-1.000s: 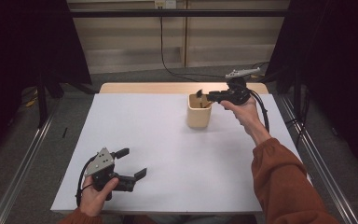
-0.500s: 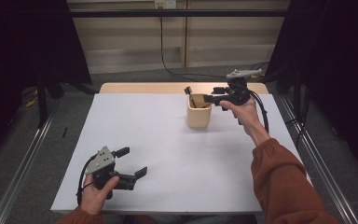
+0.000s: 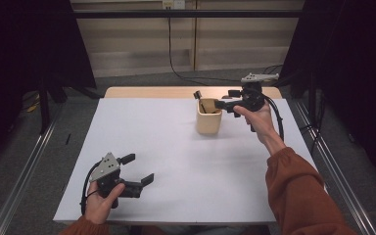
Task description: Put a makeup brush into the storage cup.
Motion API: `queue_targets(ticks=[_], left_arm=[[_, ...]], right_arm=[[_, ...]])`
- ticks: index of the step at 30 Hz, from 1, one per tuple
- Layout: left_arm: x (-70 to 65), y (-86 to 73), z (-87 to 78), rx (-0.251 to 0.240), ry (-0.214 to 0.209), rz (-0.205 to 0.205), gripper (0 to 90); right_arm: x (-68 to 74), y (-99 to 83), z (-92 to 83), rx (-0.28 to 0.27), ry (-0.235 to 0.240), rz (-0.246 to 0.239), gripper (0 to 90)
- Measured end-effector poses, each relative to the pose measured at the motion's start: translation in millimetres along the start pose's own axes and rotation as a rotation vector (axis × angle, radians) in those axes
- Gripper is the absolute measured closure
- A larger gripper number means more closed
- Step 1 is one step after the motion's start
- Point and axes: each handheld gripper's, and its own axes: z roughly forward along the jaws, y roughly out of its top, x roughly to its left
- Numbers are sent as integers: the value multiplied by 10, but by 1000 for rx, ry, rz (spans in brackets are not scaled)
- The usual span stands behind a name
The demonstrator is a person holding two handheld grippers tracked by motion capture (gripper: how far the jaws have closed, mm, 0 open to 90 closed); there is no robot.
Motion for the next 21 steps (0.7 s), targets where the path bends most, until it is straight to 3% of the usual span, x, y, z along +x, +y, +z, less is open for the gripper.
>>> queue_targets(ticks=[4,15,21], left_arm=[[4,11,-3,-2,1,1,22],[-3,3,-55,-10,13,-1,22],[-2,-2,-65,-15,23,-15,22]], right_arm=[[7,-31,-16,-4,0,-9,60],[63,-75,-126,-21,9,-3,71],[70,-166,-260,-52,-17,-2,72]])
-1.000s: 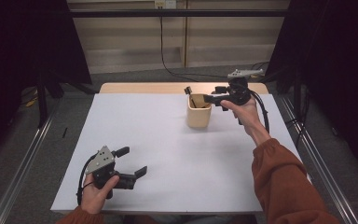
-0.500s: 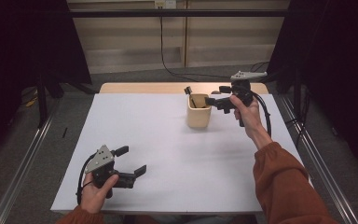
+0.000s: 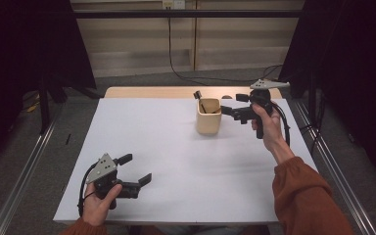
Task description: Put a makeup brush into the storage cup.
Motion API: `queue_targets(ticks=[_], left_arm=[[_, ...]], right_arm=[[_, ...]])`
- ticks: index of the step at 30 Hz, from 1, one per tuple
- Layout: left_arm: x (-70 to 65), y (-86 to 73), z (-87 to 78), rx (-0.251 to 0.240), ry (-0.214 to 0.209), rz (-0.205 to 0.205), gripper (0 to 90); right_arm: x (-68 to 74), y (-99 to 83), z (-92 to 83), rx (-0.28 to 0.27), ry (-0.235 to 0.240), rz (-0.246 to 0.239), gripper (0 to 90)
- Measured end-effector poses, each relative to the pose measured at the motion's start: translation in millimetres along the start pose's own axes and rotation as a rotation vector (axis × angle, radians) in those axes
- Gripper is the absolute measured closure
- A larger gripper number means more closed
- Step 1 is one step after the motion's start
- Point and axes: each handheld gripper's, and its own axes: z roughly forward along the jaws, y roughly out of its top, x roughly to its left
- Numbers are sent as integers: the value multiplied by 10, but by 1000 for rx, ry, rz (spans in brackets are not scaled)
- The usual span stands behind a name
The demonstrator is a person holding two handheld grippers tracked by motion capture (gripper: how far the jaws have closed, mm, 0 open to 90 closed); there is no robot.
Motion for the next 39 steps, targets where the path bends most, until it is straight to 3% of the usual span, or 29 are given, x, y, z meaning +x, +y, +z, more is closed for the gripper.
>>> queue_targets(ticks=[7,31,39], left_arm=[[13,1,-13,2,24,-4,22],[24,12,-35,-11,31,6,22],[21,15,-38,-12,40,1,22]], right_arm=[[39,-78,-119,-14,-7,-5,72],[232,-495,-521,-35,-29,6,61],[267,-657,-670,-49,-76,11,64]])
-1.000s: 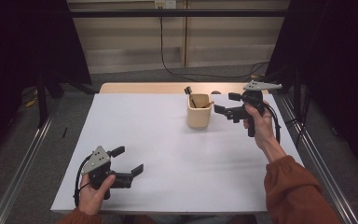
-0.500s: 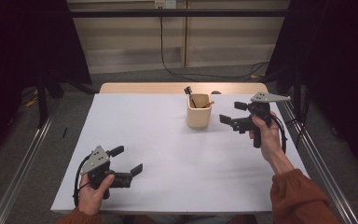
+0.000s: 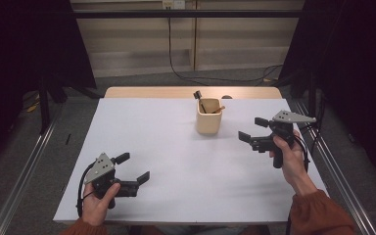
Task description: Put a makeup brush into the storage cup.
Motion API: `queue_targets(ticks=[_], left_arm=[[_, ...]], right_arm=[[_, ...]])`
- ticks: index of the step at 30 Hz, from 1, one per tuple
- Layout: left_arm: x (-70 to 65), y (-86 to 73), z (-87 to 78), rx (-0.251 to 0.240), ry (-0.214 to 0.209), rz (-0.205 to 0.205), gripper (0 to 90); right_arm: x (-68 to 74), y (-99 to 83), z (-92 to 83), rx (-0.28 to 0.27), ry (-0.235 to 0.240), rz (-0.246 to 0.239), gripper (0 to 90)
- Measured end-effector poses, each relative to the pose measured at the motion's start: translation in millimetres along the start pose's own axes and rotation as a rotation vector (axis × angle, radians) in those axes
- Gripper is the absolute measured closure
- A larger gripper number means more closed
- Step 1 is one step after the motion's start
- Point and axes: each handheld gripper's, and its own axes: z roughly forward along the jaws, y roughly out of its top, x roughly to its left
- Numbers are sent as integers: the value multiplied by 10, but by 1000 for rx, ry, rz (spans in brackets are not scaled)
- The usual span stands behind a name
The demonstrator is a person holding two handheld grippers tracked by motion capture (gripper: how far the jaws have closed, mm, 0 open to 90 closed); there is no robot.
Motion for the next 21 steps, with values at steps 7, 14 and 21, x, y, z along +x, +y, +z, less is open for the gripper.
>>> queue_targets(ticks=[7,14,21], left_arm=[[23,10,-20,-11,9,-14,22],[35,6,-56,-13,23,-15,22],[31,9,-77,-9,31,-24,22]], right_arm=[[39,-152,-161,0,-22,-2,64],[92,-255,-304,-13,-43,-7,65],[101,-412,-470,-24,-76,-7,65]])
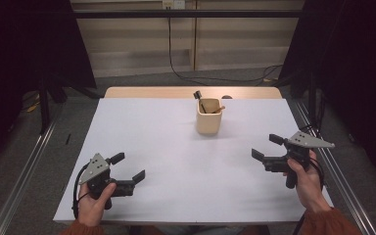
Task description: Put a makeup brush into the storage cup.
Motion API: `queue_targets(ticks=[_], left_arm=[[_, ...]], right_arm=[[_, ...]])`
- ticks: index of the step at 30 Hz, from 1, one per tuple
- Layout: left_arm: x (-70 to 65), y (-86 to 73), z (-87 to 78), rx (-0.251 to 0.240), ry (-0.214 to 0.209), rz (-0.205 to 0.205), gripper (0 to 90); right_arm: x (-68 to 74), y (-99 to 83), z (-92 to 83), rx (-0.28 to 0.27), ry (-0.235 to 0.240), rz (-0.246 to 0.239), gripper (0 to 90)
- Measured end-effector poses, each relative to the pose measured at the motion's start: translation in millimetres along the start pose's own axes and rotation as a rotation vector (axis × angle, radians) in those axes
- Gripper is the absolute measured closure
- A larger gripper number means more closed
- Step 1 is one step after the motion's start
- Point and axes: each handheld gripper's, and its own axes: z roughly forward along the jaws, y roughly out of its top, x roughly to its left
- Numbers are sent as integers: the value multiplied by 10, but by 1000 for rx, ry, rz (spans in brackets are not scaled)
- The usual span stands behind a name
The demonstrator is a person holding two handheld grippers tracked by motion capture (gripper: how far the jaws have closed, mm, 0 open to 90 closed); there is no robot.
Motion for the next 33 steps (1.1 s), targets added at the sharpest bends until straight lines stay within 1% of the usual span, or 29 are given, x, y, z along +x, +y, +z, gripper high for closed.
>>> queue_targets(ticks=[2,4,7,9,11,14,17,18,19,20,21,23,26,29,33], left_arm=[[-14,4,11,-2,-2,2,22],[-27,5,5,3,-9,13,22],[-26,-2,-20,-1,-4,11,22],[-13,-9,-50,-3,9,4,22],[4,-24,-69,-4,13,1,21],[13,-32,-85,-6,18,0,21],[15,-43,-92,-10,19,-3,22],[13,-46,-99,-7,28,5,21],[1,-45,-108,-3,40,32,22],[-7,-42,-121,-5,32,38,22],[-7,-41,-134,-15,20,24,21],[9,-44,-148,-23,38,20,21],[28,-66,-141,-20,35,5,20],[21,-64,-138,-20,32,12,20],[35,-72,-147,-20,38,1,20]], right_arm=[[-13,-42,-52,0,-10,8,63],[-27,-97,-107,-8,-20,31,62],[-21,-163,-189,-10,-34,31,60],[-3,-196,-251,-30,-51,28,60],[2,-224,-301,-35,-59,31,60],[21,-305,-358,-24,-71,31,59],[32,-370,-444,-32,-78,49,59],[31,-391,-470,-35,-81,55,59],[31,-417,-496,-32,-84,56,57],[38,-446,-517,-30,-84,56,54],[41,-470,-534,-24,-84,55,53],[46,-479,-550,-26,-83,51,50],[40,-462,-545,-41,-83,46,50],[33,-468,-525,-34,-81,44,50],[33,-465,-512,-37,-80,45,50]])
